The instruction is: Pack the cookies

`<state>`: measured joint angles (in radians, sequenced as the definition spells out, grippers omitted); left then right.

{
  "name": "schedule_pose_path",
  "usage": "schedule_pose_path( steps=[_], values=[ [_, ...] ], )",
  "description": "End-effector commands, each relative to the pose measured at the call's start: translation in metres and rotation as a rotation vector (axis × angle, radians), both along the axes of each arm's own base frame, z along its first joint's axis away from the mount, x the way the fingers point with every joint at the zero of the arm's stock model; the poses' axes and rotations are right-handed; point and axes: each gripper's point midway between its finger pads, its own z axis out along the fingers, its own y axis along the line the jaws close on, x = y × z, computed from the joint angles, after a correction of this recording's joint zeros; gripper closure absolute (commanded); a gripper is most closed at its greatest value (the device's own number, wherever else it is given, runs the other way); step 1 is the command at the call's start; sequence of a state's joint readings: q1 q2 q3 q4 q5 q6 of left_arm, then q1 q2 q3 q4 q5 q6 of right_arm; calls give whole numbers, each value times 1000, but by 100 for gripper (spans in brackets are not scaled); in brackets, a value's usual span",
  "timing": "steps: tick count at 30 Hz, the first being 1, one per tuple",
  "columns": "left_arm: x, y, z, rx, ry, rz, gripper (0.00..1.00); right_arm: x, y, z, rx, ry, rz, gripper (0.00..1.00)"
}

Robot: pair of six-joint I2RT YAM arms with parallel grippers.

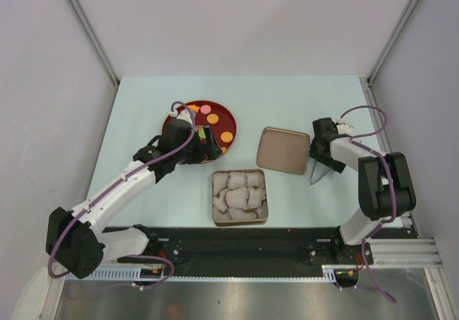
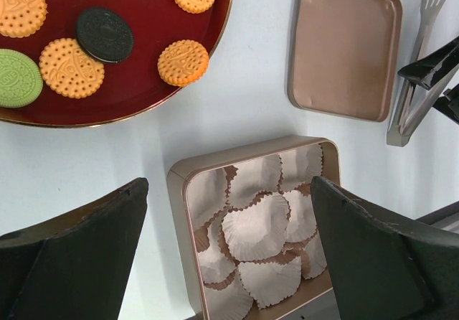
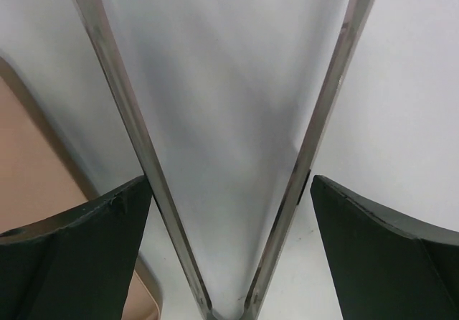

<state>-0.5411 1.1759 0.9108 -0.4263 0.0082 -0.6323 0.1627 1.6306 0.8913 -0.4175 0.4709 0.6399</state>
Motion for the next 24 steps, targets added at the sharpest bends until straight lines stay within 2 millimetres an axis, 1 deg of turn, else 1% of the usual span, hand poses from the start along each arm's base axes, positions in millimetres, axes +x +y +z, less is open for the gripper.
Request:
schedule_pose_path(
  steps=[1,4,5,6,9,11,12,14,16,17,18,21,24],
  values=[
    [3,-8,5,-35,-14,-3,0,7,5,-10,30,29,31,0],
    [3,-7,3,-32,-10,-1,0,6,9,-20,51,60,43,2],
    [3,-7,3,-30,-10,1,0,4,11,-26,62,78,47,2],
    [2,-7,2,-27,-8,0,0,2,12,-30,67,89,47,6],
    [3,-7,2,-25,-11,0,0,-1,14,-35,85,90,40,12],
    [3,-6,1,-20,-7,2,0,-4,14,-34,85,85,39,15],
    [3,-7,0,-20,-7,1,0,-3,14,-30,83,72,41,20],
    [2,-8,0,-20,-3,-3,0,-6,12,-30,82,69,36,26],
    [2,-8,-1,-19,-2,-5,0,-8,13,-29,83,69,41,38],
    [3,-8,-1,-18,-1,-3,0,-9,11,-30,84,72,37,42],
    [2,-9,-2,-19,1,-5,0,-10,11,-29,84,69,35,56],
    [2,-9,-2,-16,-1,-4,0,-11,11,-28,81,69,34,57],
    [1,-9,-3,-12,1,-4,0,-11,9,-22,73,56,29,58]
  ],
)
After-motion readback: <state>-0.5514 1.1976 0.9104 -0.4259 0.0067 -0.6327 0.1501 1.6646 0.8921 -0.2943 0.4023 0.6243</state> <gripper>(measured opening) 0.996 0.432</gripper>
